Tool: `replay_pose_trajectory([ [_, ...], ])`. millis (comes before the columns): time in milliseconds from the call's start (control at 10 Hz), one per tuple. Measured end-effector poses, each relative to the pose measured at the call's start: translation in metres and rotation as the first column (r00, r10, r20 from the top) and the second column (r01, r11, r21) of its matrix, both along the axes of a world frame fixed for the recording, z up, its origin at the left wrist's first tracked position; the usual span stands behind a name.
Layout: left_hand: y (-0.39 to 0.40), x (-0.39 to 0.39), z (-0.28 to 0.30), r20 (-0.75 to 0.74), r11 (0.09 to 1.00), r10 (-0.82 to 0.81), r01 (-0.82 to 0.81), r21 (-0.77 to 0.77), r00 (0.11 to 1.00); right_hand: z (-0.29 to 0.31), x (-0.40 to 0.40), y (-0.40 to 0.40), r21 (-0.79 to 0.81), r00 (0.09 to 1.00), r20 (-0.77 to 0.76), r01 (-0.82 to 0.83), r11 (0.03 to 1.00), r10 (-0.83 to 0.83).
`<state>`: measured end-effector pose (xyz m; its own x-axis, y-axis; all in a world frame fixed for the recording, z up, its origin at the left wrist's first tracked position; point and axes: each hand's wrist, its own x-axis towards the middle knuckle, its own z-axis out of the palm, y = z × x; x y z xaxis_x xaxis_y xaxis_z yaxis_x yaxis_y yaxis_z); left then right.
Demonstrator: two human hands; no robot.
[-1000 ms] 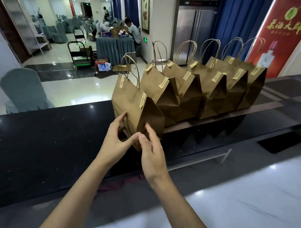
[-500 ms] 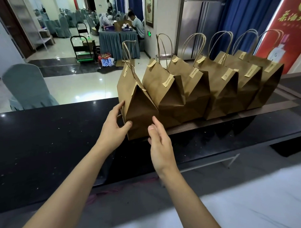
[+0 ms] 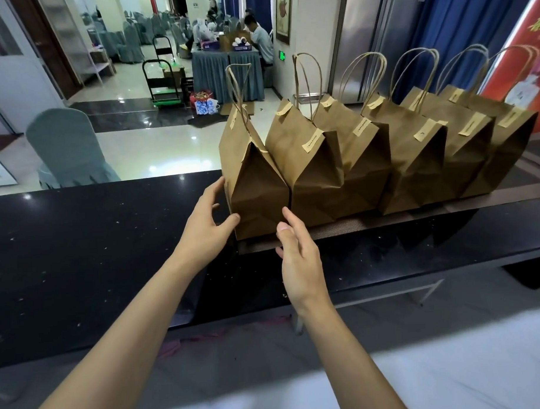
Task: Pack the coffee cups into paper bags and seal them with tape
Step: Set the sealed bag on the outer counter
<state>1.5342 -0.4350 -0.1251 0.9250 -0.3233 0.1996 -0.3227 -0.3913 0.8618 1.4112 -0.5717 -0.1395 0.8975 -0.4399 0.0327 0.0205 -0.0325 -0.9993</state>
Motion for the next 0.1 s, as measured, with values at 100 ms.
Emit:
replay_pose_trajectory([
  [100, 0.0094, -0.0189, 0.0, 0.012, 1.0, 0.023, -0.023, -0.013, 1.0, 0.0021, -0.0022, 0.0022, -0.003, 1.0, 0.021, -0.009, 1.0, 0.009],
])
